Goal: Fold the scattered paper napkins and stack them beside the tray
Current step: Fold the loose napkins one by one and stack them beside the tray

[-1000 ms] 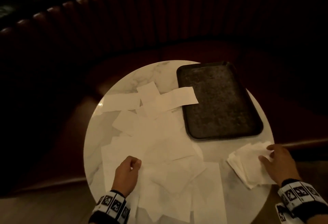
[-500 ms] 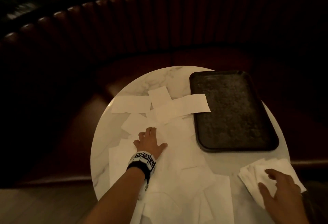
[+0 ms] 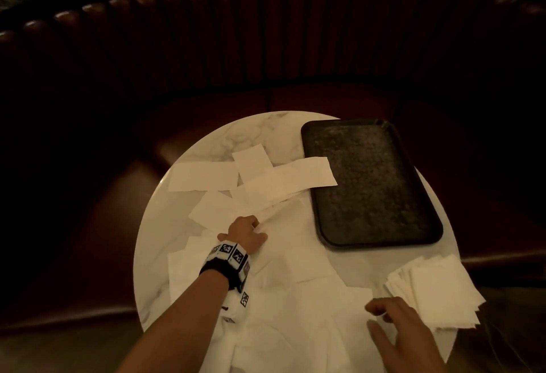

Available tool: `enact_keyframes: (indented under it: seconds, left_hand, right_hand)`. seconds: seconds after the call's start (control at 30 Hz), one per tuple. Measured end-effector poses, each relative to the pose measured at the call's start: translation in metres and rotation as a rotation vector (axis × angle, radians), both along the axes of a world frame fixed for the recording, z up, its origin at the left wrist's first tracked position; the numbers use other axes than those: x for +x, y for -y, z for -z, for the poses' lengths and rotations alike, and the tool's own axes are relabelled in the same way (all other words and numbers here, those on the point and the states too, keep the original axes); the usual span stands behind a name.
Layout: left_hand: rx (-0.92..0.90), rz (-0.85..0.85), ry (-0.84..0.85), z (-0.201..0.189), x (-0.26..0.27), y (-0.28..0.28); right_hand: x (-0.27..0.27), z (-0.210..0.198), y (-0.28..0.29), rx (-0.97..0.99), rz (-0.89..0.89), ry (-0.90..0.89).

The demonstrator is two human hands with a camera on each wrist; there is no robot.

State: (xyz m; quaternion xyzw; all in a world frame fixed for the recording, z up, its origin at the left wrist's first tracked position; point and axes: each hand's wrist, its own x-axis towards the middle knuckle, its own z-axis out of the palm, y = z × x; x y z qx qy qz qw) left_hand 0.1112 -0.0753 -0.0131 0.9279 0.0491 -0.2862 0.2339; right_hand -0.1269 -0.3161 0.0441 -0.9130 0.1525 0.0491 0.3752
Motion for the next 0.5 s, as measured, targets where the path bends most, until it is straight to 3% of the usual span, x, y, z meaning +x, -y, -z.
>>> enact_keyframes:
  seconds: [0.23, 0.37, 0.5]
  left_hand:
    - [-0.890, -0.360, -0.020, -0.083, -0.078, -0.011]
    - [-1.096, -0.312, -0.032, -0.126, -0.127, -0.023]
    - [-1.229, -0.276, -0.026, -0.142, -0.152, -0.044]
  right_hand:
    - [0.050, -0.033, -0.059, 0.364, -0.067, -0.035]
    - [0.072, -0.070, -0.089, 0.651, 0.048, -0.011]
    - [0.069, -0.094, -0.102, 0.745, 0.110, 0.013]
